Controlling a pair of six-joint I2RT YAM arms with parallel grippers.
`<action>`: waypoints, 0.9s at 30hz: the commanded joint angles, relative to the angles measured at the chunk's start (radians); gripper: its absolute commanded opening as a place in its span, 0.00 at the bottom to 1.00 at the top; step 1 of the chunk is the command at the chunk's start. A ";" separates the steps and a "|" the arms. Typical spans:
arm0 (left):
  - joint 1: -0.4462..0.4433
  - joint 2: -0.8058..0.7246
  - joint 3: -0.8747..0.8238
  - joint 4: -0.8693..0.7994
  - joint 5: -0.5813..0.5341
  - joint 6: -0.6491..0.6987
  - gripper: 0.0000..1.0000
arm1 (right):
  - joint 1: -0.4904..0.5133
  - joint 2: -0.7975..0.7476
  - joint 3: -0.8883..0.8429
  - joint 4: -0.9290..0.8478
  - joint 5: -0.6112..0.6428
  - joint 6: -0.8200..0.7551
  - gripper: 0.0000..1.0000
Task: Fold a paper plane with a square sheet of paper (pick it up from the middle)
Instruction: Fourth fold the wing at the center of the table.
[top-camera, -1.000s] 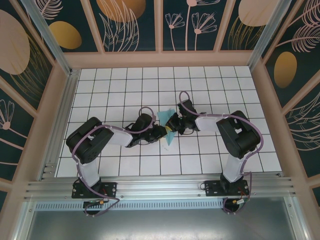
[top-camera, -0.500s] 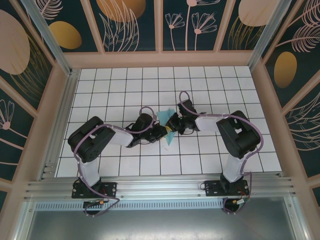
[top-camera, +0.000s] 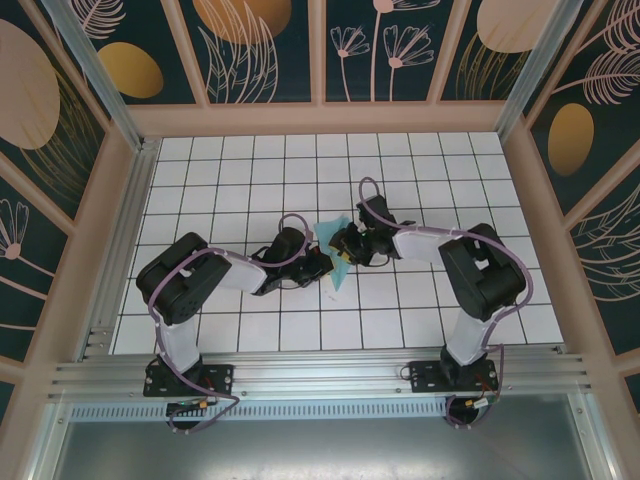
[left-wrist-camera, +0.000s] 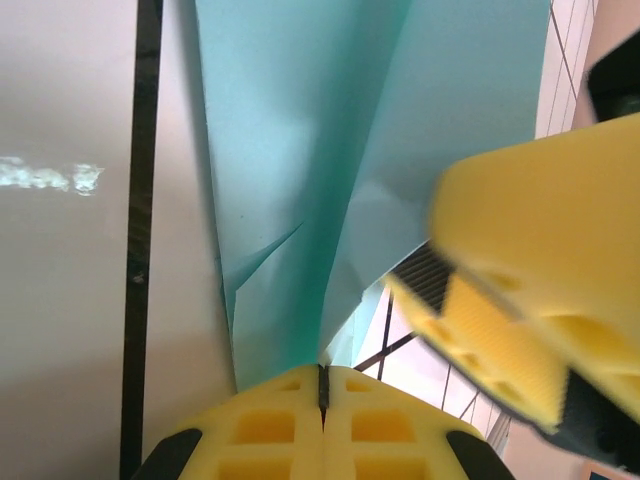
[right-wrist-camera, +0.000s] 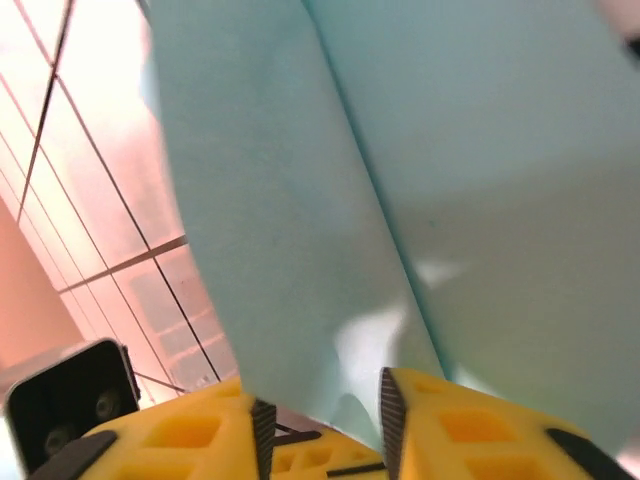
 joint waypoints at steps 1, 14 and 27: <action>0.006 0.005 -0.003 -0.021 -0.006 0.026 0.00 | -0.044 -0.087 0.020 -0.062 0.043 -0.168 0.40; 0.017 -0.022 0.008 -0.057 -0.011 0.052 0.00 | -0.064 0.006 0.053 -0.125 -0.013 -0.483 0.29; 0.032 -0.043 0.033 -0.139 -0.018 0.110 0.00 | -0.063 0.061 0.066 -0.148 -0.007 -0.491 0.36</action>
